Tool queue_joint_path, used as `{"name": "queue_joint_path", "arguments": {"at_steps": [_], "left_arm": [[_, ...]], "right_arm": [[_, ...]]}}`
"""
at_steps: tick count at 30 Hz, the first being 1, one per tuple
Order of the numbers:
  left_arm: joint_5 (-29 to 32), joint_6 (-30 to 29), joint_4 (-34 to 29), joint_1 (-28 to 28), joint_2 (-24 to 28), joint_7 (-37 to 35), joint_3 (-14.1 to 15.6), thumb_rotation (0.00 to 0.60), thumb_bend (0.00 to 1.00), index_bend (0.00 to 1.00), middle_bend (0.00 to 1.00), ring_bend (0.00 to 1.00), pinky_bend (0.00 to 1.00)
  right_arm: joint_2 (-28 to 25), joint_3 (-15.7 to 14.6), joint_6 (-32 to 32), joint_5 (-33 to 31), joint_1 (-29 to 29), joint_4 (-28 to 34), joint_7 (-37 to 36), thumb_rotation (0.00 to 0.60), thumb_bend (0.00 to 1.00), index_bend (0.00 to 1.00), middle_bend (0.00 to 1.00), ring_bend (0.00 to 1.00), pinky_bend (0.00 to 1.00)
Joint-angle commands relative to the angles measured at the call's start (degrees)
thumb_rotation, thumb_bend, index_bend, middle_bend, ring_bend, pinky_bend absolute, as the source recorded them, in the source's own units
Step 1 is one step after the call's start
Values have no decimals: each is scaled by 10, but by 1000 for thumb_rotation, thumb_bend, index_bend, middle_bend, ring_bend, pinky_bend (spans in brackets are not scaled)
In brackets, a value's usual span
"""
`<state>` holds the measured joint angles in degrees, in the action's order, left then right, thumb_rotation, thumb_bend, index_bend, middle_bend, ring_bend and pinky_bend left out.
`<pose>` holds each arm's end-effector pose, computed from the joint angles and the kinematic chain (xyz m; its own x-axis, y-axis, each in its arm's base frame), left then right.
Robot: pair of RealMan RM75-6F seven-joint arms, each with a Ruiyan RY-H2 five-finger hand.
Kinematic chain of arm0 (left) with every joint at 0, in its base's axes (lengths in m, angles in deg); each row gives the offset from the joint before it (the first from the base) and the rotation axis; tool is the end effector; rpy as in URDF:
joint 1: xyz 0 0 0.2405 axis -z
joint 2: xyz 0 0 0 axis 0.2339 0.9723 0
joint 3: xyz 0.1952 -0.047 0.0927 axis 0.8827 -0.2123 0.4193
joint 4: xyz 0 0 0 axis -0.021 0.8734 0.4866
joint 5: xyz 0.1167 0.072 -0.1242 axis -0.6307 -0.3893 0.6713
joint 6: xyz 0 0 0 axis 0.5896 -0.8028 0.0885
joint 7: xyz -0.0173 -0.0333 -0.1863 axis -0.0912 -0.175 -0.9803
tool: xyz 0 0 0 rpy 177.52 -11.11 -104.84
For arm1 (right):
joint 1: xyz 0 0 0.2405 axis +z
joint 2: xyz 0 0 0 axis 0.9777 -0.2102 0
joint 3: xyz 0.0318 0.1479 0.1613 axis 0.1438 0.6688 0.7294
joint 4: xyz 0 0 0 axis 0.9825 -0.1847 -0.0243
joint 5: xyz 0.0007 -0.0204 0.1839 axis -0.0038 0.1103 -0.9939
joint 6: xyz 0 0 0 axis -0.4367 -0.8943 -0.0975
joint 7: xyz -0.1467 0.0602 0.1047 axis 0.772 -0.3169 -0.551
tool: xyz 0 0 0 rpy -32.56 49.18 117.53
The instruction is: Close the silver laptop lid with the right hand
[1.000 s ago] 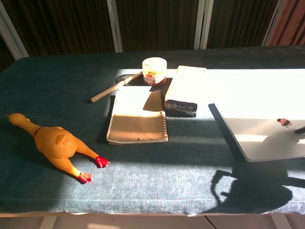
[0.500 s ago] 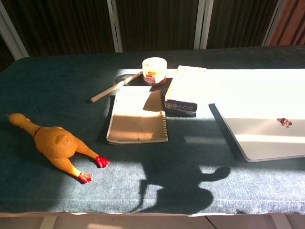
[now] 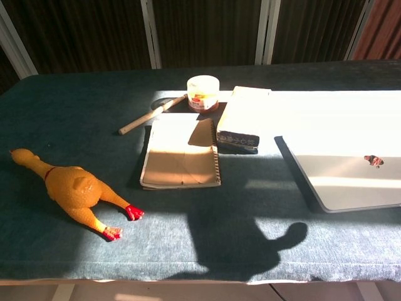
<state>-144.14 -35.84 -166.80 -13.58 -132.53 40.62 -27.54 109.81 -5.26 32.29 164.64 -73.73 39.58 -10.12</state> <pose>-0.2639 0.1728 0.1461 0.4369 0.0186 0.8993 0.8948 -0.1111 -0.4324 -0.2684 -0.1994 0.1554 0.5384 0.0112 0.8426 -0.8406 -0.0622 0.5380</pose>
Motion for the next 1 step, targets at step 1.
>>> {"name": "queue_joint_path", "arguments": {"at_steps": [1], "left_arm": [[-1, -4, 1, -4, 6, -4, -1, 600, 46, 0, 97, 46, 140]], "right_arm": [[0, 2, -6, 5, -3, -3, -4, 600, 99, 0, 0, 0, 0]]}}
